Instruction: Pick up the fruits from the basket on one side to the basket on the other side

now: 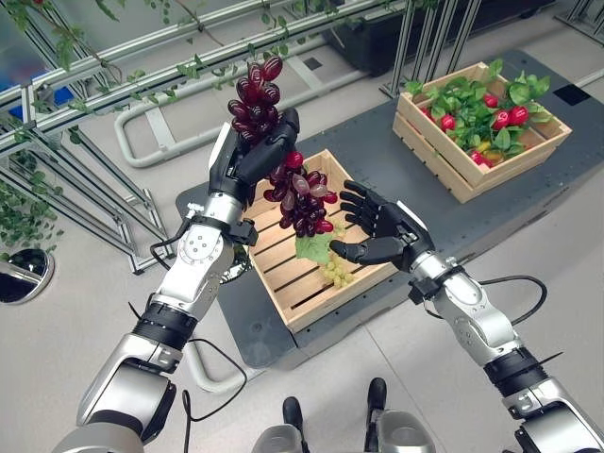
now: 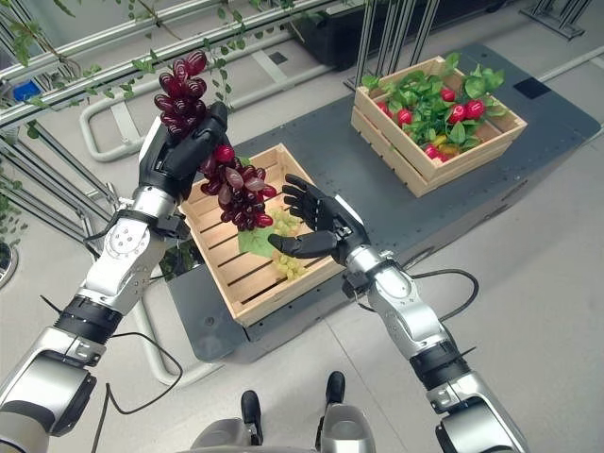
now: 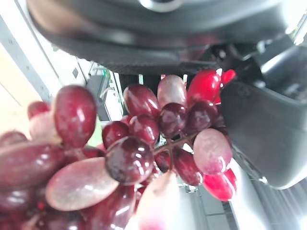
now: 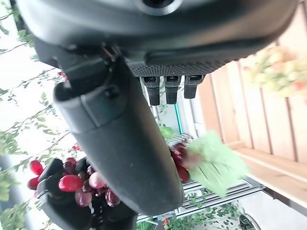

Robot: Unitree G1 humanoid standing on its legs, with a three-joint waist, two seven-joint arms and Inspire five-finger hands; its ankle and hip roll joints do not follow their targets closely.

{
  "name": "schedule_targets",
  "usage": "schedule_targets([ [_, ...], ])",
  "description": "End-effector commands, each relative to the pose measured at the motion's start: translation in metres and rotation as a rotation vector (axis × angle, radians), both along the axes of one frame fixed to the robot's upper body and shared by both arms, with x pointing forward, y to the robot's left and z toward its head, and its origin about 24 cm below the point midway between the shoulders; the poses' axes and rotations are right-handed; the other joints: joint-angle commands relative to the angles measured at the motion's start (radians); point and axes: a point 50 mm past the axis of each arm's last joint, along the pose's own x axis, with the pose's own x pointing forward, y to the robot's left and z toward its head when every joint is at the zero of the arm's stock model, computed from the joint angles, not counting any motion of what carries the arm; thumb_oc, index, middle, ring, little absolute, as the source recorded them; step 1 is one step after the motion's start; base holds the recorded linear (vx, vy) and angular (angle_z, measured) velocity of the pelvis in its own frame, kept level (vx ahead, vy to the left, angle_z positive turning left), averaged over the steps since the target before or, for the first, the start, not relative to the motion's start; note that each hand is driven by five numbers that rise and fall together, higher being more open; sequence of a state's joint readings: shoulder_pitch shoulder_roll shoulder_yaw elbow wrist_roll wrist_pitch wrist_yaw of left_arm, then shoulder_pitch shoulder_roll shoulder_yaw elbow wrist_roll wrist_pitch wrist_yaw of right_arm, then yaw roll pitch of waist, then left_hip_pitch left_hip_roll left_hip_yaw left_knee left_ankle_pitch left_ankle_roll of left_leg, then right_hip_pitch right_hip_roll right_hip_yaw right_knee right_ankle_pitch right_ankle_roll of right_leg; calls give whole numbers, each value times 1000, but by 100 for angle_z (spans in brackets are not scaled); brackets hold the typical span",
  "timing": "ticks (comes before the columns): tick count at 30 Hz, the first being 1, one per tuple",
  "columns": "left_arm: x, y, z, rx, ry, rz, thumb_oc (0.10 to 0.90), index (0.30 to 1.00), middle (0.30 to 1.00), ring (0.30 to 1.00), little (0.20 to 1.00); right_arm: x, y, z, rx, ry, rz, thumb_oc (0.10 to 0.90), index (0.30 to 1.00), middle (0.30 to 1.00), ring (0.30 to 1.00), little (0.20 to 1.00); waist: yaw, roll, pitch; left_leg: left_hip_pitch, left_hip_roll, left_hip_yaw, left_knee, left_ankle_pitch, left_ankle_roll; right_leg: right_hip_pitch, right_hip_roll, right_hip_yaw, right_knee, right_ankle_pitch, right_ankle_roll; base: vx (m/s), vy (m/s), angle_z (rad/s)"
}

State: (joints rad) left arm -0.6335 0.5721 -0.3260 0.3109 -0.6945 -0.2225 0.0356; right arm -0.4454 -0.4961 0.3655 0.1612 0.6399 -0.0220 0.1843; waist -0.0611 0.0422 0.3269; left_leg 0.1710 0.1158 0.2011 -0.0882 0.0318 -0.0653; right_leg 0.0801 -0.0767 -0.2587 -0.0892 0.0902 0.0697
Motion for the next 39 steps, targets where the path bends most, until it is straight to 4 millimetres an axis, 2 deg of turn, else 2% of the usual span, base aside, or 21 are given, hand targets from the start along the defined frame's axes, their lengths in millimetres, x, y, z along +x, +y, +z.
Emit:
schedule_targets([
  [1, 3, 4, 30, -164, -121, -55, 400, 300, 300, 300, 300, -1, 31, 14, 152, -13, 109, 800, 900, 900, 900, 900, 30, -10, -249, -15, -6, -17, 1, -55, -15, 79, -56, -12, 2, -121, 12, 39, -5, -1],
  [7, 3, -8, 35, -150, -132, -105, 400, 300, 300, 300, 300, 5, 39, 15, 138, 9, 102, 800, 900, 900, 900, 900, 32, -12, -268, -2, -3, -13, 1, -64, -15, 86, -56, -4, 2, -123, 14, 45, -5, -1],
  [11, 4, -14, 41, -143, -130, -153, 400, 300, 300, 300, 300, 9, 47, 22, 174, 20, 110, 800, 900, 900, 900, 900, 38, -13, -274, 2, -2, -12, 1, -69, -15, 90, -56, -5, 2, -126, 14, 0, 0, 0],
  [22, 1, -39, 38, -115, -102, -294, 400, 300, 300, 300, 300, 10, 70, 26, 229, 52, 165, 800, 900, 900, 900, 900, 55, -17, -285, 12, -3, -22, 1, -77, -12, 101, -60, -10, 2, -129, 14, 0, 0, 0],
  [31, -1, -60, 20, 53, -22, -380, 400, 300, 300, 300, 300, 9, 87, 47, 339, 0, 193, 800, 900, 900, 900, 900, 70, -17, -287, 13, -6, -35, 1, -79, -7, 106, -61, -16, 2, -129, 14, 0, 0, 0],
  [39, -5, -73, 5, 30, 32, -475, 400, 300, 300, 300, 300, 7, 92, 51, 406, 2, 216, 800, 900, 900, 900, 900, 75, -21, -293, 11, -4, -38, 1, -78, -6, 104, -62, -16, 2, -125, 16, 0, 0, 0],
])
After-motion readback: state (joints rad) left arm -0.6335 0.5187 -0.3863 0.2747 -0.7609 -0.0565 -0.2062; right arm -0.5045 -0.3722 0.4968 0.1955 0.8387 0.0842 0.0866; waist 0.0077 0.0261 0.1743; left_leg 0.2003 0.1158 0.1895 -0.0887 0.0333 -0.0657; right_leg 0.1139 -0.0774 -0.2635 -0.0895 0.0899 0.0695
